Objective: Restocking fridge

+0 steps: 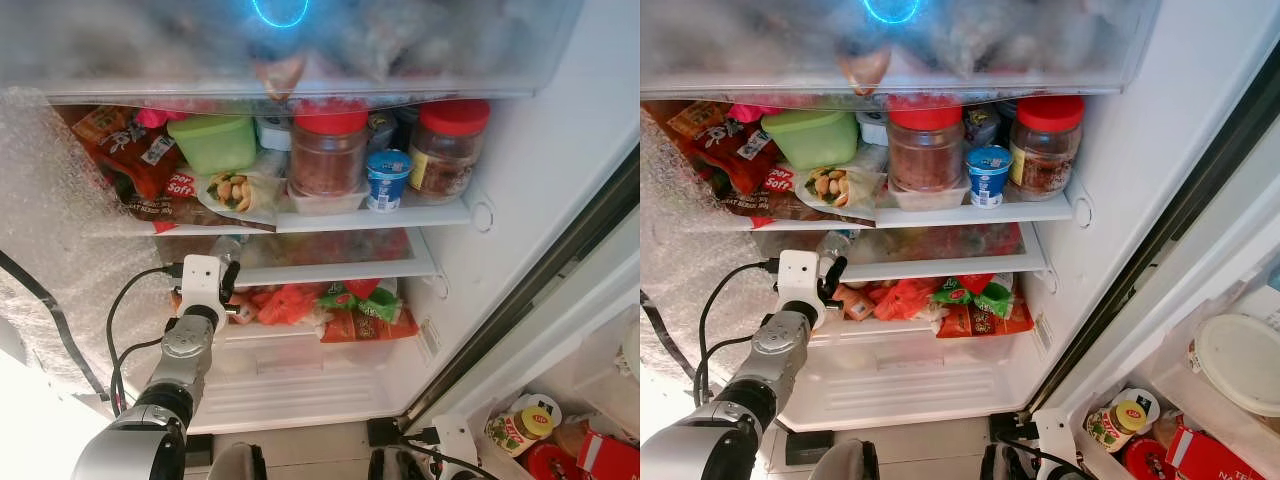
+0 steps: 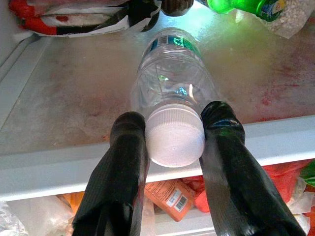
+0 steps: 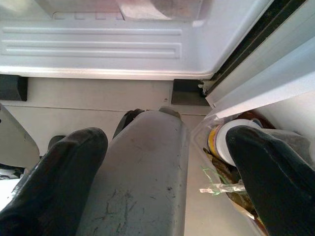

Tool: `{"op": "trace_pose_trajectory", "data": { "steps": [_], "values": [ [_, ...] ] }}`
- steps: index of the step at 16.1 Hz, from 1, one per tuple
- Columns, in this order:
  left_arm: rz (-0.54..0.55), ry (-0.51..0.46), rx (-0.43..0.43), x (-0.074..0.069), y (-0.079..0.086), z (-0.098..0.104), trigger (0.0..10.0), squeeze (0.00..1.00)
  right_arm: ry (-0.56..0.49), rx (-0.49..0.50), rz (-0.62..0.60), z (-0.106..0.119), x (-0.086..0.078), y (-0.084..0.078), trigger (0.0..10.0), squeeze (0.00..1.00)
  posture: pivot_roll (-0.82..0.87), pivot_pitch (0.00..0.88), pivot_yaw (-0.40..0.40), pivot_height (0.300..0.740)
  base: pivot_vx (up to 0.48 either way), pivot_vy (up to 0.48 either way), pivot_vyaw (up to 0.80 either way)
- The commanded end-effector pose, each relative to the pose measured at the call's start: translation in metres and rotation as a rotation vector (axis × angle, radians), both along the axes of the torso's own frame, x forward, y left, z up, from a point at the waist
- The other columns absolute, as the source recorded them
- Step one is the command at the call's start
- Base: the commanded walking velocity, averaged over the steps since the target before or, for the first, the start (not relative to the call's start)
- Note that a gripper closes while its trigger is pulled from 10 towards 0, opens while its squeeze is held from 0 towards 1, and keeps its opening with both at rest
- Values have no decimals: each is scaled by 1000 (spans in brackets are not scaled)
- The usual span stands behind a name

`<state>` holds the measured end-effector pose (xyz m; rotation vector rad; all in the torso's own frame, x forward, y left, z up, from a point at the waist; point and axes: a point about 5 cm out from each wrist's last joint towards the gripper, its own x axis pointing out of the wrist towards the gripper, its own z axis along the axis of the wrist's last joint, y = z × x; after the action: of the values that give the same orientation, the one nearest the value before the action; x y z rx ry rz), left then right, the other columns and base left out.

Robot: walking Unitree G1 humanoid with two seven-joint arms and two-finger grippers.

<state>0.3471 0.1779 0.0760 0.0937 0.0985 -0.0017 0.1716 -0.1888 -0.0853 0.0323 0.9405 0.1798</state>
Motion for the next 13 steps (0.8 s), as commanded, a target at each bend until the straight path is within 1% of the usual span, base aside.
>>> {"op": "trace_pose_trajectory", "data": {
  "steps": [1, 5, 6, 7, 13],
  "values": [
    [9, -20, -21, -2, 1, 0, 10000, 1000, 111, -18, -10, -12, -26, -3, 10000, 0, 12, 57, -26, 636, 0, 0, 0],
    [-3, -25, -28, -2, -1, 0, 10000, 1000, 110, -16, -9, -12, -26, -2, 10000, 0, 13, 57, -26, 636, 0, 0, 0],
    [-4, -23, -18, -2, -2, 0, 10000, 525, 110, -16, -10, -12, -26, -3, 10000, 0, 14, 57, -26, 636, 0, 0, 0],
    [-7, -22, -10, -2, -2, 0, 10000, 0, 111, -16, -10, -12, -26, -3, 10000, 0, 14, 57, -26, 636, 0, 0, 0],
    [-2, -30, -20, -2, -2, 1, 10000, 0, 109, -14, -10, -12, -26, -3, 10000, 0, 15, 57, -27, 636, 0, 0, 0]
  ]
}}
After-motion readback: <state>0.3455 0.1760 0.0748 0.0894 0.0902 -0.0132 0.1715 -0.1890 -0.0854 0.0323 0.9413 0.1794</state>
